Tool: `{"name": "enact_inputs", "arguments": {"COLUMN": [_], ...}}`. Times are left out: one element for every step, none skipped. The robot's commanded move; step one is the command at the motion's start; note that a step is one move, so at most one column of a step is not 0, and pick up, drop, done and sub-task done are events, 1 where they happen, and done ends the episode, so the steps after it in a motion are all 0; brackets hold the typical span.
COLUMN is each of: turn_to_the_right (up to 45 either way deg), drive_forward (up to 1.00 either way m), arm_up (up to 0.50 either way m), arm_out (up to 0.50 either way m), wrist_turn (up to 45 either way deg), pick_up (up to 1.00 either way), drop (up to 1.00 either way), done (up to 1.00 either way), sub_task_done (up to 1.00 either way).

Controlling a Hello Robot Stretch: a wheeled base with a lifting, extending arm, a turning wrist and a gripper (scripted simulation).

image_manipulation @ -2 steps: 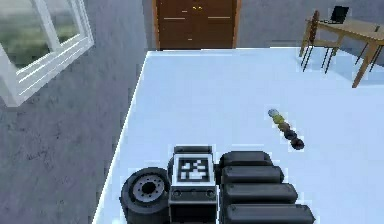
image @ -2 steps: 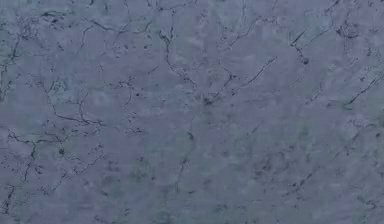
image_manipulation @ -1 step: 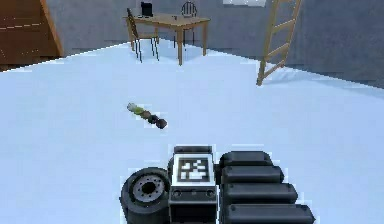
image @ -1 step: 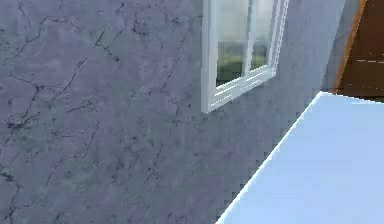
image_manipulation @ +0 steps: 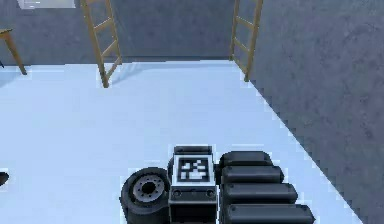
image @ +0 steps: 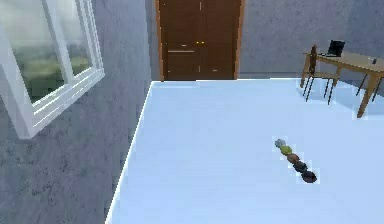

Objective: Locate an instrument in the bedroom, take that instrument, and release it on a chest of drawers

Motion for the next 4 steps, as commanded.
{"name": "enact_inputs", "arguments": {"turn_to_the_right": [18.0,3.0,0.0,-45.0], "drive_forward": [0.0,0.0,0.4,0.0], "arm_up": [0.0,0.0,0.0,0.0], "arm_out": [0.0,0.0,0.0,0.0], "wrist_turn": [0.0,0.0,0.0,0.0], "pick_up": [0.0,0.0,0.0,0.0], "drop": [0.0,0.0,0.0,0.0], "done": [0.0,0.0,0.0,0.0], "sub_task_done": [0.0,0.0,0.0,0.0]}}
